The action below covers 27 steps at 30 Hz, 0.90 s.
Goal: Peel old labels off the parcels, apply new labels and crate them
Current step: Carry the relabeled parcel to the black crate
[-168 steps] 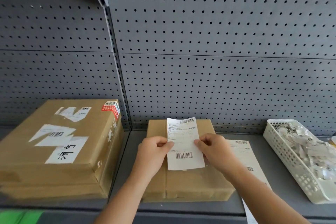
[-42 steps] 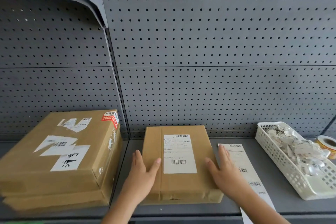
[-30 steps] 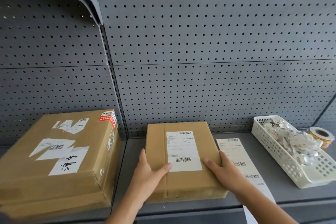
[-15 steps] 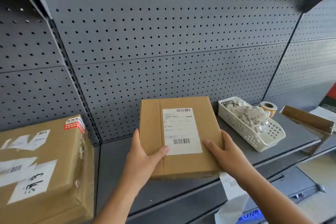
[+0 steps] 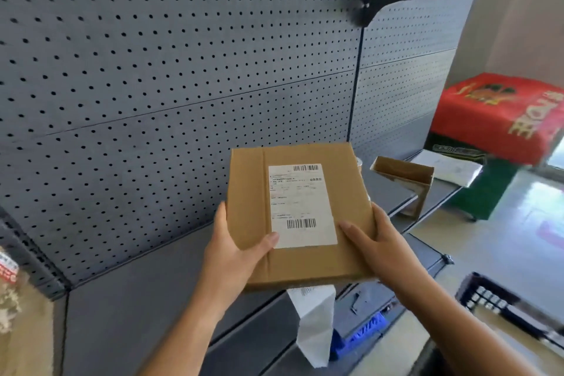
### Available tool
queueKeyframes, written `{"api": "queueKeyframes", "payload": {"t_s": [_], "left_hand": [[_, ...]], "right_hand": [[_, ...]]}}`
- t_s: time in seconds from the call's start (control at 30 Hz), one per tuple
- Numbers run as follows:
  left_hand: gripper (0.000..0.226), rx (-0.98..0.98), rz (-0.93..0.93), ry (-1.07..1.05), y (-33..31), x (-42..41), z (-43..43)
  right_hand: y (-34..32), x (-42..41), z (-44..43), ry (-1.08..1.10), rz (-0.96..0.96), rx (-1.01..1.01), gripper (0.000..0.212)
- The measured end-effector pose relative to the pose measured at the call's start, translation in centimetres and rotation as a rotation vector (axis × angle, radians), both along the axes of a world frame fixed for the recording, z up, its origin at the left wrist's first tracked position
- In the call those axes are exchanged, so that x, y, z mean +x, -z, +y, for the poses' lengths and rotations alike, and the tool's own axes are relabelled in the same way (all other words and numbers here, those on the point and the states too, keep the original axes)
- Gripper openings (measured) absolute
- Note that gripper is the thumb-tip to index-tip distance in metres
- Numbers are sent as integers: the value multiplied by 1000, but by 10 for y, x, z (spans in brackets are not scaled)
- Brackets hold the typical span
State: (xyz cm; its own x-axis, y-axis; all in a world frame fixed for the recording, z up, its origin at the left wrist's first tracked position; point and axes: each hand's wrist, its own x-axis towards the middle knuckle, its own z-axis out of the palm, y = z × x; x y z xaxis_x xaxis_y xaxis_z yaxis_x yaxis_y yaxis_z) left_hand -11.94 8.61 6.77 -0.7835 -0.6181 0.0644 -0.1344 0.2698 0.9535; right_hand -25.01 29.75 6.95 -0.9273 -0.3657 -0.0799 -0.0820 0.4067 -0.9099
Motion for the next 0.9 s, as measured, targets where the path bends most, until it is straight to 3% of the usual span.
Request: {"api": "queueKeyframes", "payload": {"t_s": [0.2, 0.4, 0.77, 0.9], "left_hand": [[114, -22, 4, 138, -2, -50, 71], [98, -15, 5, 287, 8, -94, 145], [102, -13, -59, 595, 41, -180, 266], [101, -14, -76, 716, 50, -205, 303]], "right_hand": [[3, -20, 86, 138, 21, -17, 69], [12, -32, 174, 271, 18, -40, 67], [43, -33, 309, 596, 33, -13, 54], [58, -36, 343, 697, 7, -19, 59]]}}
